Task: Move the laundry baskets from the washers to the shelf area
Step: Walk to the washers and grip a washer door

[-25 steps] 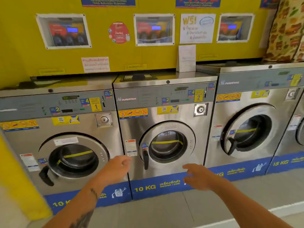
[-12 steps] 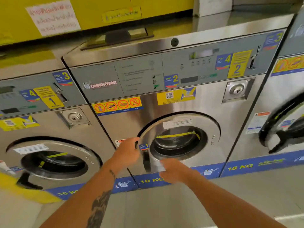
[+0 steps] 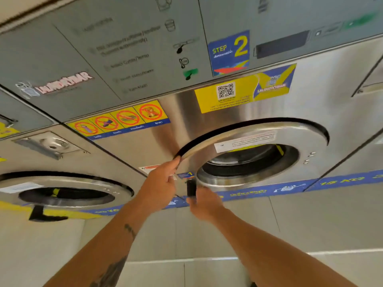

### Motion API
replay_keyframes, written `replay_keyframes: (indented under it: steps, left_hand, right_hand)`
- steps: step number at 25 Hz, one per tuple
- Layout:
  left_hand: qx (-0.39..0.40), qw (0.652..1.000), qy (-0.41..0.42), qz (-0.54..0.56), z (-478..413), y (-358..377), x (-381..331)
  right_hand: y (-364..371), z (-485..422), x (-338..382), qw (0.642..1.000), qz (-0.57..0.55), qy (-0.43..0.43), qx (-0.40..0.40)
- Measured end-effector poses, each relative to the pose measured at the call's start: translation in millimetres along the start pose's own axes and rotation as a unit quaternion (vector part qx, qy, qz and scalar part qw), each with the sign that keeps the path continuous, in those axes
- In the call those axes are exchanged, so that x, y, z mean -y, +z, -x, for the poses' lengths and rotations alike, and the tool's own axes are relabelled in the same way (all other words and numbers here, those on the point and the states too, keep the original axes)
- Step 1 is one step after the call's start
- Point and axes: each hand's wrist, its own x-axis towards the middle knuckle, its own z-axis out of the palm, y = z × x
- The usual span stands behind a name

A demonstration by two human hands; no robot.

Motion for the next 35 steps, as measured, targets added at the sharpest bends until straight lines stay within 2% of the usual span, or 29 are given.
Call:
replay_keyframes:
  steps: [3, 6, 12, 15, 16, 17, 20, 23, 25, 29, 33, 35]
  left_hand:
    - [0.033, 0.999, 0.023, -0.021, 5.8, -5.5, 5.0]
    - [0.042, 0.995, 0.081, -0.042, 13.9, -7.5, 8.2]
    - [0.028, 0.967, 0.216, -0.13, 65.8, 10.6, 17.5]
    - [-0.002, 0.957, 0.271, -0.106, 99.4, 27.5, 15.0]
    - [-0.016, 0.942, 0.315, -0.115, 107.6, 32.6, 11.1]
    - [-0.026, 0.913, 0.378, -0.152, 113.9, 38.1, 4.7]
    - [-0.04, 0.784, 0.546, -0.293, 119.0, 54.3, -23.3]
    - [-0.048, 0.698, 0.616, -0.362, 134.1, 73.1, -59.3]
    - [-0.044, 0.674, 0.63, -0.383, 149.2, 88.6, -84.1]
    - [-0.017, 0.666, 0.638, -0.385, 168.6, 127.2, -142.2]
    - [0.035, 0.706, 0.61, -0.358, 185.8, 165.3, -204.8]
    - [0.045, 0.724, 0.588, -0.359, 193.6, 183.8, -237.7]
  right_hand:
    - [10.0, -0.3, 2.9, 0.998, 0.01, 0.034, -0.06]
    - [22.5, 15.3, 6.0, 0.994, 0.033, 0.04, -0.095]
    - [43.5, 81.3, -8.0, 0.979, 0.149, 0.047, -0.132]
    - [52.4, 130.1, -31.8, 0.97, 0.19, 0.061, -0.138]
    - [54.1, 145.8, -41.1, 0.969, 0.193, 0.069, -0.138]
    - [54.6, 163.0, -51.8, 0.968, 0.192, 0.081, -0.14]
    - [51.8, 209.2, -87.4, 0.964, 0.187, 0.106, -0.154]
    - [52.7, 255.8, -132.3, 0.958, 0.166, 0.13, -0.195]
    - [51.1, 282.2, -160.3, 0.953, 0.121, 0.159, -0.227]
    - [23.1, 336.0, -193.5, 0.931, -0.058, 0.166, -0.319]
    - [-16.5, 388.5, -221.2, 0.878, -0.195, 0.116, -0.42]
    - [-39.4, 401.0, -235.4, 0.878, -0.198, 0.089, -0.427]
